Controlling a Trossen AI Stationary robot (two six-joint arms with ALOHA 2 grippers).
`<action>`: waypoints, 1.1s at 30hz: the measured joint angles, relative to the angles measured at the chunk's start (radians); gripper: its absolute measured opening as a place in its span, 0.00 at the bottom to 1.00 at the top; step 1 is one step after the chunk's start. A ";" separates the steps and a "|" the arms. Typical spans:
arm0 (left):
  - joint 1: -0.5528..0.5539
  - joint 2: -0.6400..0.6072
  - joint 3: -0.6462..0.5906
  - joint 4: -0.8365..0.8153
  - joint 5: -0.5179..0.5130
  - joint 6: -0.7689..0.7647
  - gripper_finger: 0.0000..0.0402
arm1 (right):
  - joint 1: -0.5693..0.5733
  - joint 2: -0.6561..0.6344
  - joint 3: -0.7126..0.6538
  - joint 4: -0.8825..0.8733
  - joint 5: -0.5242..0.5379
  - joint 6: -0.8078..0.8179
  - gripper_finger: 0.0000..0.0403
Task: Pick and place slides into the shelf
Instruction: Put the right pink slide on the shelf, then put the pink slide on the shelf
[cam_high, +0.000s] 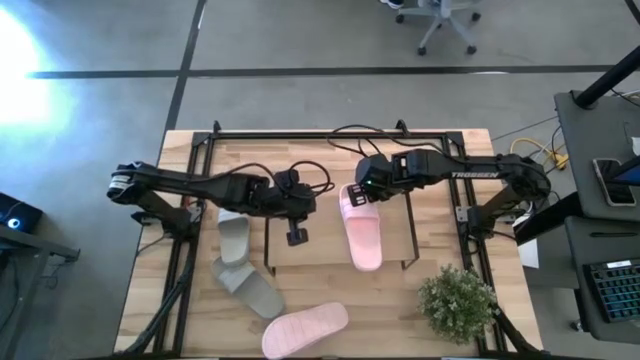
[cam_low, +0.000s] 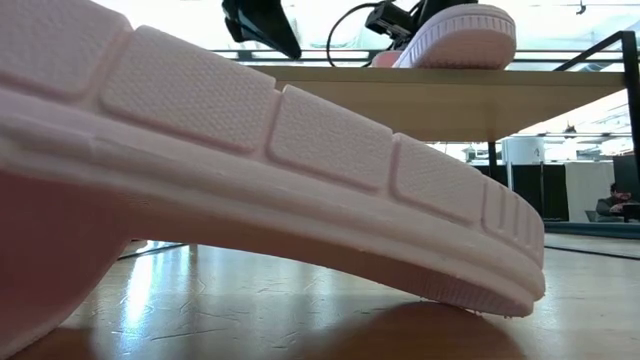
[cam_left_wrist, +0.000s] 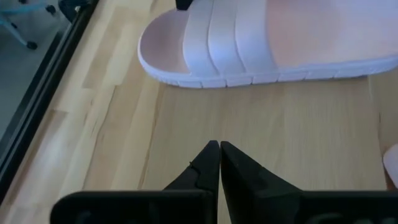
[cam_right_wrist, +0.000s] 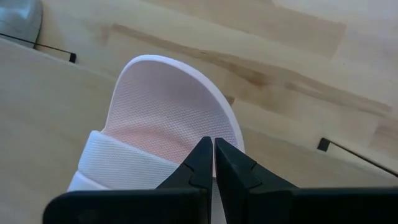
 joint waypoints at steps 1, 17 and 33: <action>-0.003 -0.001 -0.002 0.000 -0.006 0.000 0.00 | 0.002 -0.001 0.000 -0.001 -0.004 0.000 0.03; -0.107 -0.232 -0.043 0.075 0.018 0.037 0.00 | 0.216 -0.116 0.177 0.115 0.346 -0.307 0.03; -0.397 -0.571 -0.326 0.087 0.225 0.126 0.00 | 0.690 0.153 0.357 0.225 0.359 -0.157 0.16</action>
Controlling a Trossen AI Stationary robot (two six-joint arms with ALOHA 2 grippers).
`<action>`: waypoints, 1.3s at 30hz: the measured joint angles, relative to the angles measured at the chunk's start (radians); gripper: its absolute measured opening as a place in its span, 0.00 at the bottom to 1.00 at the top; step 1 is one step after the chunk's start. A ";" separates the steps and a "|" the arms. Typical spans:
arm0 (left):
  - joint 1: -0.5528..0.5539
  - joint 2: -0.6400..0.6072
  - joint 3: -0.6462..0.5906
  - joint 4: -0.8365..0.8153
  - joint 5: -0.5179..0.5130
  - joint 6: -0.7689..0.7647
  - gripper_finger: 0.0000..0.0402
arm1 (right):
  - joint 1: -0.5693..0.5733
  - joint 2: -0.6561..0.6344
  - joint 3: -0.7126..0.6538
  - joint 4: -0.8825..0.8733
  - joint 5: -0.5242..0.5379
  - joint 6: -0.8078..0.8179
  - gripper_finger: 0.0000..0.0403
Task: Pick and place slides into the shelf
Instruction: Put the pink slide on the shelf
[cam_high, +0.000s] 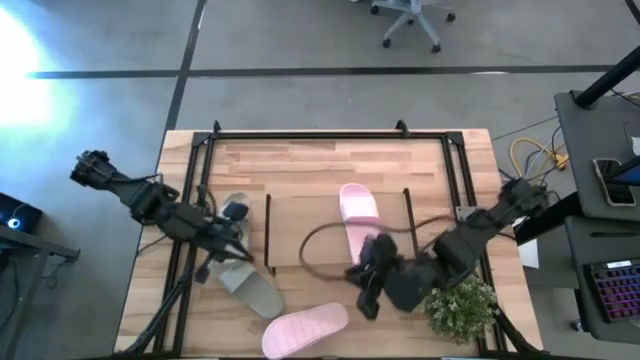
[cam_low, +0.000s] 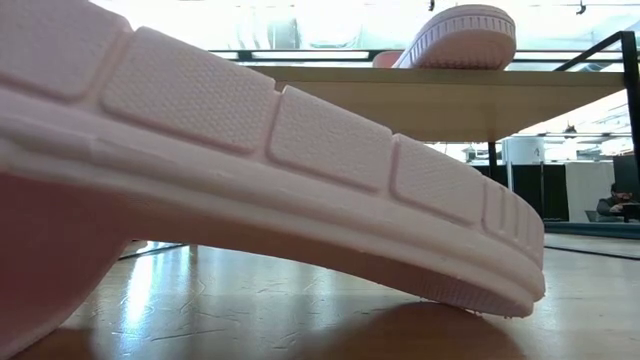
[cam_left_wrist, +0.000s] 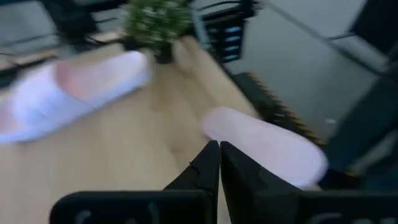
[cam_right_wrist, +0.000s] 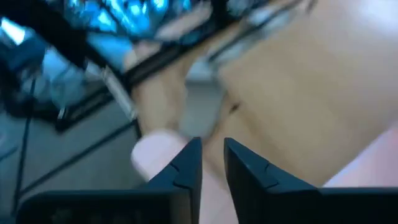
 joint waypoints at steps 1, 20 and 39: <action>-0.021 -0.017 -0.018 0.001 0.003 -0.025 0.00 | 0.006 0.029 0.020 -0.013 -0.036 0.015 0.18; -0.295 0.142 -0.133 0.102 0.157 -0.762 0.00 | 0.019 0.293 0.350 -0.285 0.133 0.451 0.35; -0.811 0.361 -0.496 0.979 -0.917 -1.688 0.09 | 0.178 0.298 0.333 -0.308 0.301 0.930 0.41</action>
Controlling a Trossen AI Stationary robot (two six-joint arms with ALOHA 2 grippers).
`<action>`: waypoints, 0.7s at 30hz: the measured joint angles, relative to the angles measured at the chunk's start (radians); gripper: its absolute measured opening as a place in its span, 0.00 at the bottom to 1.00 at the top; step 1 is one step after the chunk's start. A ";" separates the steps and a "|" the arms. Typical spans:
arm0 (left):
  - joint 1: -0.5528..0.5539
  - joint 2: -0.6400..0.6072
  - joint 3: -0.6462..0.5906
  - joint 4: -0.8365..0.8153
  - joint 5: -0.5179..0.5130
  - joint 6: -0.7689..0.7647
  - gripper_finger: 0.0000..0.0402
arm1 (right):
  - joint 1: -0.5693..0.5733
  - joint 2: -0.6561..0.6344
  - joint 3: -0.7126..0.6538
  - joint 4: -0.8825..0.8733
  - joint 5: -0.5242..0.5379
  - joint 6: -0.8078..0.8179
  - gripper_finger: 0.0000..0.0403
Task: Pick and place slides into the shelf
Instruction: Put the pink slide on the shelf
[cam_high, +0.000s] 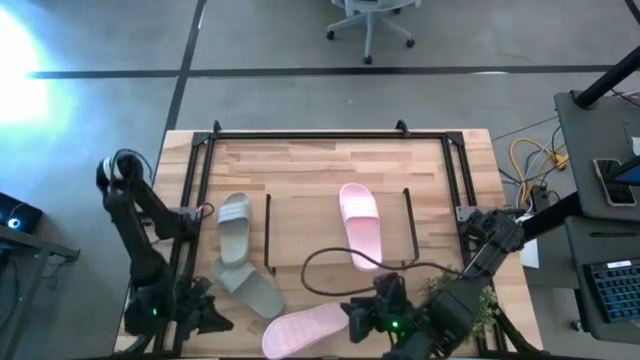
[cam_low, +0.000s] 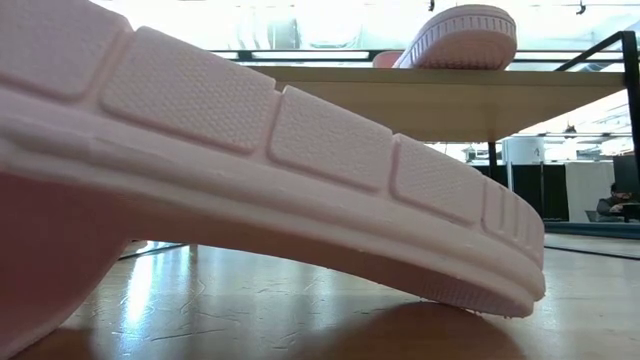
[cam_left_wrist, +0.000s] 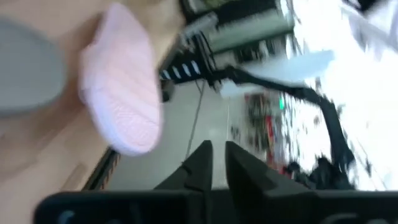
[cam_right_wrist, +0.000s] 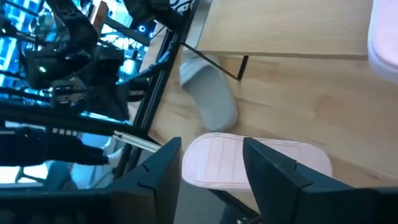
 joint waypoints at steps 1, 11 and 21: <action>-0.011 0.039 0.007 -0.002 -0.022 -0.053 0.12 | 0.006 0.000 0.000 0.000 -0.001 -0.007 0.42; 0.013 0.432 0.195 0.010 -0.046 -0.447 0.50 | 0.053 0.001 -0.002 -0.021 -0.002 -0.015 0.52; 0.042 0.482 0.264 -0.004 -0.056 -0.428 0.60 | 0.059 0.001 -0.004 -0.035 -0.005 -0.016 0.53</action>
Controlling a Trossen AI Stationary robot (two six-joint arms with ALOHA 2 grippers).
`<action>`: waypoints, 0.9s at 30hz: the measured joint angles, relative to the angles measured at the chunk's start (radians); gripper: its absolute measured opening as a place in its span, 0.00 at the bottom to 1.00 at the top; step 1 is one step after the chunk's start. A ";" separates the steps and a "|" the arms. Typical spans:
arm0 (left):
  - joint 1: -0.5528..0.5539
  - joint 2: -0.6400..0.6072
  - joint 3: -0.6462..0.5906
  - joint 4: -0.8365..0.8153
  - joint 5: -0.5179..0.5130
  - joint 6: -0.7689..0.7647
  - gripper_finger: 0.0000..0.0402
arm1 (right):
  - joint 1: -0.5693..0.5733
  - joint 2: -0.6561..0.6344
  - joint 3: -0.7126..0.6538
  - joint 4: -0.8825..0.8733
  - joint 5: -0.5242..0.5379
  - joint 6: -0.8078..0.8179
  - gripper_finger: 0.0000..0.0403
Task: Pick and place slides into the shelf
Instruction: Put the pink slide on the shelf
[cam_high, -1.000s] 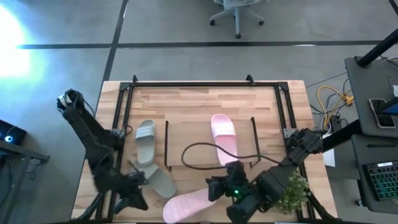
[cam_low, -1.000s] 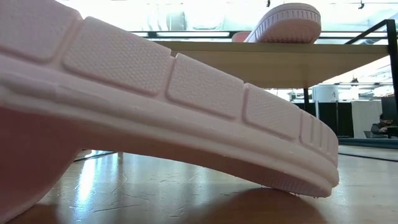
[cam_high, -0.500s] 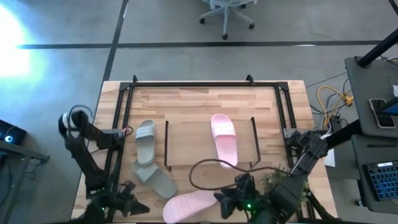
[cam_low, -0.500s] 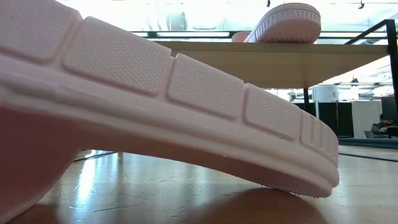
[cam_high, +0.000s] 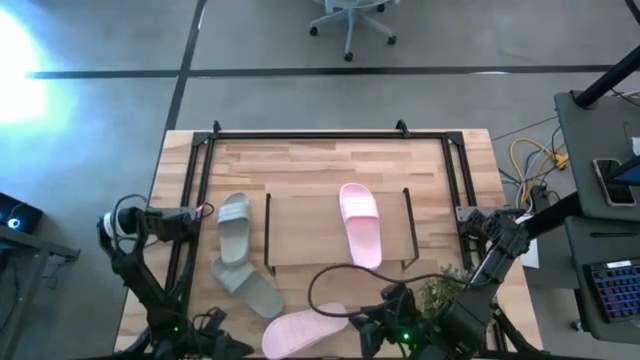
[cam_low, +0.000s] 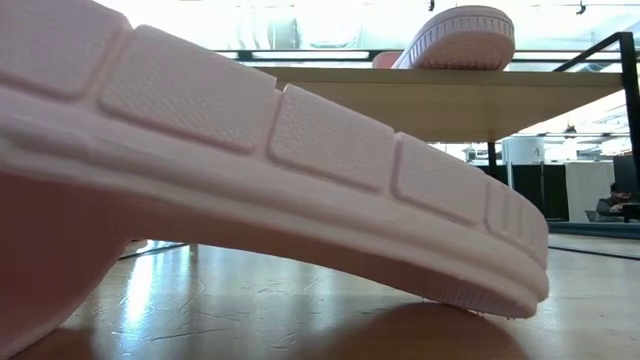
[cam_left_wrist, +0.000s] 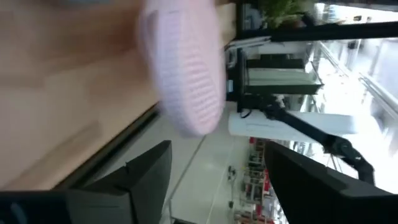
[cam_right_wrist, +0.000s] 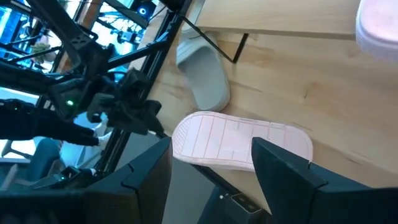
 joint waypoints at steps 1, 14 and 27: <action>0.010 -0.018 0.000 0.002 0.007 0.021 0.59 | 0.000 0.000 0.000 -0.001 0.000 0.001 0.53; 0.195 -0.176 -0.004 -0.118 0.230 0.327 0.54 | 0.001 0.000 0.000 -0.017 0.000 0.016 0.53; 0.177 -0.111 -0.013 -0.173 0.364 0.209 0.54 | 0.006 0.000 0.000 -0.021 -0.001 0.014 0.53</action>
